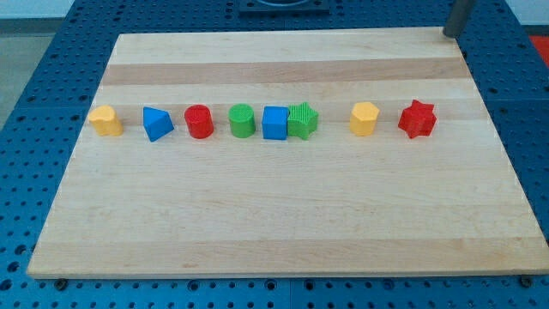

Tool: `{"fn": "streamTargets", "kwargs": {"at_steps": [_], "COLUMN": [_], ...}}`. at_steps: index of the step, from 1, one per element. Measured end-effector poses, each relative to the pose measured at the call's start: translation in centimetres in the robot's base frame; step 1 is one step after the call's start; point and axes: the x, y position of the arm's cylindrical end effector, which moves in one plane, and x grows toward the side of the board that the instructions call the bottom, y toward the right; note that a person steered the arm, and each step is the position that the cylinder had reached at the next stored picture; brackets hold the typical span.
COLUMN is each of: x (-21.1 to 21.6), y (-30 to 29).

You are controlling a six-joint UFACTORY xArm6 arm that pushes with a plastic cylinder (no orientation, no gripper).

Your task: Place your arm to the left of the yellow heart

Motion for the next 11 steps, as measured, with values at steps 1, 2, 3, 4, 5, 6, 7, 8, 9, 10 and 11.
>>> {"fn": "streamTargets", "kwargs": {"at_steps": [1, 2, 3, 4, 5, 6, 7, 8, 9, 10, 11], "x": [-1.1, -1.1, -1.2, -1.2, -1.1, 0.2, 2.8, 6.4, 9.6, 11.3, 12.1], "y": [-1.7, -2.5, -5.1, -10.3, -17.4, -27.5, -37.0, -43.2, -48.8, -54.4, -58.6]}}
